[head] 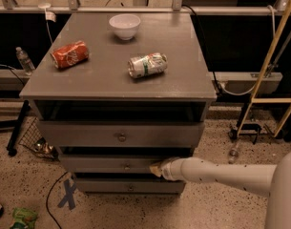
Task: Close middle drawer
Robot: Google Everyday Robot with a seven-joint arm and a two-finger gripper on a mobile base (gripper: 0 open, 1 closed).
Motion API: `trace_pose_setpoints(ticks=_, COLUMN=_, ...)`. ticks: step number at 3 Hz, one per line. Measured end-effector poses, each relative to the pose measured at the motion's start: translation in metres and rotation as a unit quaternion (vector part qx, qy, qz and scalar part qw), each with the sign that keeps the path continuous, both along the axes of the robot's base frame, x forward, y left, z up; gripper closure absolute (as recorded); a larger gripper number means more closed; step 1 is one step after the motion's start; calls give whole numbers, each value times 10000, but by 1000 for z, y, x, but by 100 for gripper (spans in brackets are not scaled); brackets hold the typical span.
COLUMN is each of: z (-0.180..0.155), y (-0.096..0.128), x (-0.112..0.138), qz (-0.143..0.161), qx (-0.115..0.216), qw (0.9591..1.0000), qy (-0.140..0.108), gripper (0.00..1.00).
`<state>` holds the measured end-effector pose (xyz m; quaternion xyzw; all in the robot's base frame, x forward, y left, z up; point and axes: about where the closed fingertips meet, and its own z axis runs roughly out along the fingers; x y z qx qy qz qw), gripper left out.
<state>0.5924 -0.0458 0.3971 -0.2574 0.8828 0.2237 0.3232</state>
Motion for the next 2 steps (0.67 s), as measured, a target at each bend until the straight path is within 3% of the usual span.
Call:
trace_pose_setpoints(ticks=1, z=0, y=-4, x=-2, qz=-51, qx=-21, qw=10000, qy=53, gripper=100)
trace_pose_setpoints(ticks=2, z=0, y=-55, x=-36, qz=-712, qx=-293, qw=9943, qy=735, gripper=100)
